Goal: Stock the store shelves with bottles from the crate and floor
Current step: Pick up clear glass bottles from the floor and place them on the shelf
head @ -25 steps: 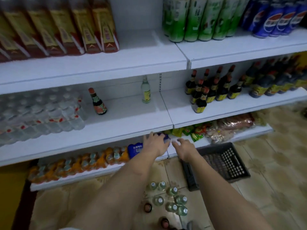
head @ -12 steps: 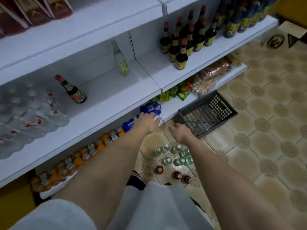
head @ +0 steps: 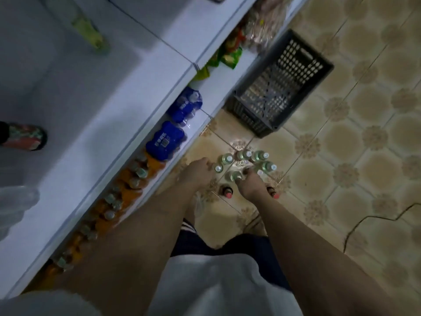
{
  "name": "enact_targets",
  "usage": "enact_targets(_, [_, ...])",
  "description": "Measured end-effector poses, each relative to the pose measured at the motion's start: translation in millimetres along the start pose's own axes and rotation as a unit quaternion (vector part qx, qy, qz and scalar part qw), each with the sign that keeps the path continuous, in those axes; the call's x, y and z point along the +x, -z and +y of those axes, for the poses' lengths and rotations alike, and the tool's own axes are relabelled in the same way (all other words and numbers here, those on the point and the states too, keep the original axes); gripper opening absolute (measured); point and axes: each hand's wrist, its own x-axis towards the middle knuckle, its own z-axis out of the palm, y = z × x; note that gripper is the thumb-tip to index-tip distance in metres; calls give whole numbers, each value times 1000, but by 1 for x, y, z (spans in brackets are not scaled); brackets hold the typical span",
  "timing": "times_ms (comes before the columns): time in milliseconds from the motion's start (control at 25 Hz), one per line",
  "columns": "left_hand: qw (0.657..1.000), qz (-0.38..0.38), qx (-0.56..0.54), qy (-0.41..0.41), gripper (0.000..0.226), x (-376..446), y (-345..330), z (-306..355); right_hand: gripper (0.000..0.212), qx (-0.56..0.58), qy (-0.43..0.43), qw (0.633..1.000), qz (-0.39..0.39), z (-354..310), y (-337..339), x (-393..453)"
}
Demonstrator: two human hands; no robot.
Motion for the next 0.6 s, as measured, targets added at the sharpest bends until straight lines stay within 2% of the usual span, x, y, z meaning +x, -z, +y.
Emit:
enact_targets(200, [991, 5, -110, 80, 18, 117, -88, -69, 41, -43, 11, 999, -23, 20, -57, 132])
enact_targets(240, [989, 13, -123, 85, 20, 140, -108, -80, 43, -58, 14, 998, -22, 27, -69, 162])
enact_targets(440, [987, 31, -154, 22, 58, 240, -184, -106, 59, -63, 8, 998, 27, 53, -121, 279])
enact_targets(520, [986, 44, -162, -2, 63, 264, -204, -109, 61, -65, 36, 996, 43, 61, -134, 307])
enact_targets(600, [984, 58, -167, -20, 58, 280, -221, -112, 51, -60, 78, 994, 54, 69, -145, 328])
